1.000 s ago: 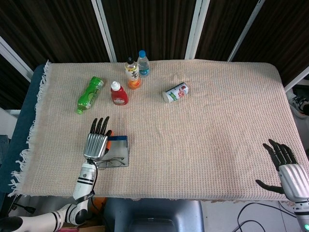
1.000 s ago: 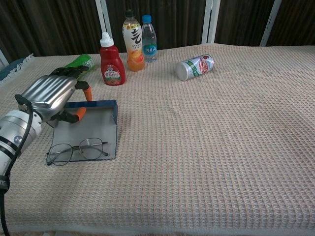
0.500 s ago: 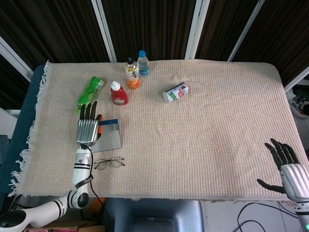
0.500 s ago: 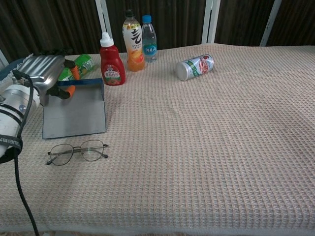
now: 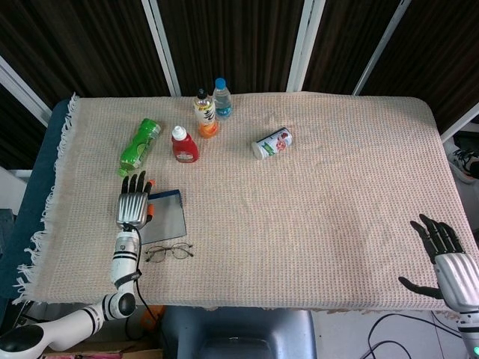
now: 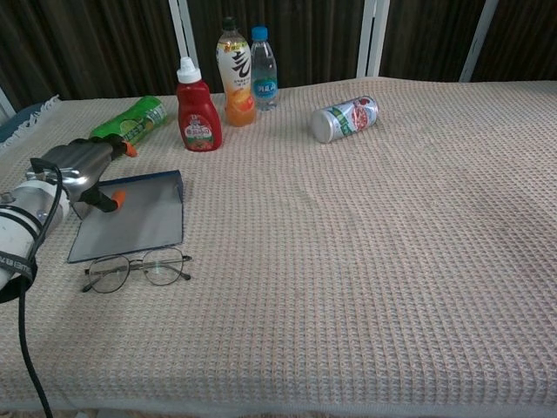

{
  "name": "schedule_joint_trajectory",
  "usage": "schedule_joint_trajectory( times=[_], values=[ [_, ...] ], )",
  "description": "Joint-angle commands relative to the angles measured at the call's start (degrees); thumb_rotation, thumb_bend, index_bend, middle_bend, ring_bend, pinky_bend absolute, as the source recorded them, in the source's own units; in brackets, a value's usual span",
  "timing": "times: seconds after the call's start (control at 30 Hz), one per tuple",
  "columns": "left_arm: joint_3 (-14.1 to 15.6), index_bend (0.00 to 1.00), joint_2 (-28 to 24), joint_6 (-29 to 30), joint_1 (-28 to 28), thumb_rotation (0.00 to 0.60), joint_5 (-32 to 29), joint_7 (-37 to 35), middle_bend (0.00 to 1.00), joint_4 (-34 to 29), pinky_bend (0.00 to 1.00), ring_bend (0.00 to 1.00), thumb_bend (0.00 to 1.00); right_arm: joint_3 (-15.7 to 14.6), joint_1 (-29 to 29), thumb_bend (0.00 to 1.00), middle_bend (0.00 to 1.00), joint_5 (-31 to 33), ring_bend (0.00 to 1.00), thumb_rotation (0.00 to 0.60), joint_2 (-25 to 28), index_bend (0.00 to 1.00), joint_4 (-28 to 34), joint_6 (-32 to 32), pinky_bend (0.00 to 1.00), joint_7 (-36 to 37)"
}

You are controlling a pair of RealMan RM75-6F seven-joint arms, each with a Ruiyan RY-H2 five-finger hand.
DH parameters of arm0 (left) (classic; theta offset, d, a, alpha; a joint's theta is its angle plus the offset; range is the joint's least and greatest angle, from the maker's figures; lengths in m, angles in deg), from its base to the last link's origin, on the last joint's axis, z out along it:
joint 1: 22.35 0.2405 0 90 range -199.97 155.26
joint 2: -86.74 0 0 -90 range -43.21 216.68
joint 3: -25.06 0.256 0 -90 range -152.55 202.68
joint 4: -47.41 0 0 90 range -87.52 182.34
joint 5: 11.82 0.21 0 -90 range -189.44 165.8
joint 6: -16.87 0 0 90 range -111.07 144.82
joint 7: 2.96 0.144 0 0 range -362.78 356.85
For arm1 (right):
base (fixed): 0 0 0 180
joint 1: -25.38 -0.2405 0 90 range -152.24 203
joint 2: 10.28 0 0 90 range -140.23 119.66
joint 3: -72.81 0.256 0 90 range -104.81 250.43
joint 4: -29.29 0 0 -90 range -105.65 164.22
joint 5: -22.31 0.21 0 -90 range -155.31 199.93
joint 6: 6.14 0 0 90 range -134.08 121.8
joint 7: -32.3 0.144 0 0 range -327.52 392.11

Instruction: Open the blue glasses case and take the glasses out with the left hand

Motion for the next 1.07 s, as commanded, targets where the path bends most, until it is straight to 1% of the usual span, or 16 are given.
schedule_joint_trajectory(
  times=[0.03,0.1,0.23,0.27,0.3,0.33,0.4,0.43,0.47,0.53,0.57,0.63,0.7,0.77,0.87,1.07],
  values=[
    [0.83,0.0,-4.03,-0.08,1.88,0.6,-1.62,1.82,0.0,-7.54,0.0,0.0,0.42,-0.1,-0.04,0.18,0.0,-0.14,0.0,0.6,-0.1,0.0,0.04,-0.11,0.0,-0.28],
    [2.06,0.0,-7.57,2.13,3.83,0.6,0.8,-0.08,0.0,-13.81,0.0,0.0,0.42,-0.13,-0.01,0.18,0.0,-0.22,0.0,0.6,-0.15,0.0,0.07,-0.08,0.0,-0.43],
    [7.55,0.0,-18.76,7.33,10.56,0.6,8.67,-6.26,0.0,-30.22,0.0,0.0,0.42,-0.02,0.01,0.18,0.0,0.18,0.0,0.6,-0.35,0.0,0.07,-0.19,0.0,-0.95],
    [9.95,0.0,-22.89,8.56,12.92,0.6,11.2,-8.41,0.0,-34.95,0.0,0.0,0.42,0.03,-0.04,0.18,0.0,0.39,0.0,0.6,-0.48,0.0,0.09,-0.38,0.0,-1.27],
    [11.96,0.0,-26.11,9.4,14.66,0.6,13.19,-9.94,0.0,-37.97,0.0,0.0,0.42,0.04,-0.09,0.18,0.0,0.51,0.0,0.6,-0.61,0.0,0.09,-0.55,0.0,-1.64],
    [13.77,0.0,-28.94,9.98,16.03,0.6,15.09,-11.37,0.0,-40.18,0.0,0.0,0.42,0.04,-0.14,0.18,0.0,0.58,0.0,0.6,-0.73,0.0,0.14,-0.7,0.0,-2.0],
    [19.16,0.0,-35.45,12.97,20.48,0.6,20.09,-15.18,0.0,-43.55,0.0,0.0,0.42,-0.09,-0.33,0.18,0.0,0.47,0.0,0.6,-1.08,0.0,0.16,-1.19,0.0,-2.97],
    [20.99,0.0,-37.0,15.45,22.46,0.6,22.89,-17.49,0.0,-43.41,0.0,0.0,0.42,-0.12,-0.4,0.18,0.0,0.54,0.0,0.6,-1.25,0.0,0.16,-1.41,0.0,-3.44],
    [22.86,0.0,-37.63,19.14,24.92,0.6,26.59,-21.15,0.0,-41.67,0.0,0.0,0.42,-0.06,-0.52,0.18,0.0,0.74,0.0,0.6,-1.55,0.0,0.19,-1.72,0.0,-4.12],
    [24.7,0.0,-36.71,24.48,28.14,0.6,30.91,-26.58,0.0,-37.27,0.0,0.0,0.42,-0.01,-0.73,0.18,0.0,0.98,0.0,0.6,-2.01,0.0,0.28,-2.2,0.0,-5.09],
    [25.19,0.0,-35.67,27.05,29.79,0.6,32.13,-28.38,0.0,-34.57,0.0,0.0,0.42,0.01,-0.86,0.18,0.0,1.06,0.0,0.6,-2.31,0.0,0.33,-2.45,0.0,-5.72],
    [25.99,0.0,-35.68,28.4,30.69,0.6,33.92,-26.85,0.0,-32.46,0.0,0.0,0.42,0.0,-1.02,0.18,0.0,1.2,0.0,0.6,-2.77,0.0,0.32,-2.85,0.0,-6.81],
    [25.25,0.0,-34.69,31.16,31.6,0.6,35.33,-26.67,0.0,-31.65,0.0,0.0,0.42,-0.01,-1.08,0.18,0.0,1.41,0.0,0.6,-3.08,0.0,0.47,-3.12,0.0,-7.5],
    [25.28,0.0,-33.77,32.01,32.0,0.6,36.68,-25.85,0.0,-30.38,0.0,0.0,0.42,-0.01,-0.98,0.18,0.0,1.5,0.0,0.6,-3.34,0.0,0.44,-2.97,0.0,-8.27],
    [25.97,0.0,-34.11,29.95,31.66,0.6,37.05,-27.3,0.0,-30.6,0.0,0.0,0.41,-0.19,-0.73,0.18,0.0,1.15,0.0,0.6,-3.35,0.0,0.49,-2.49,0.0,-8.35],
    [25.1,0.0,-34.24,28.15,31.26,0.6,36.51,-27.0,0.0,-31.14,0.0,0.0,0.42,-0.33,-0.47,0.18,0.0,1.05,0.0,0.6,-2.78,0.0,0.18,-2.09,0.0,-7.42]
  ],
)
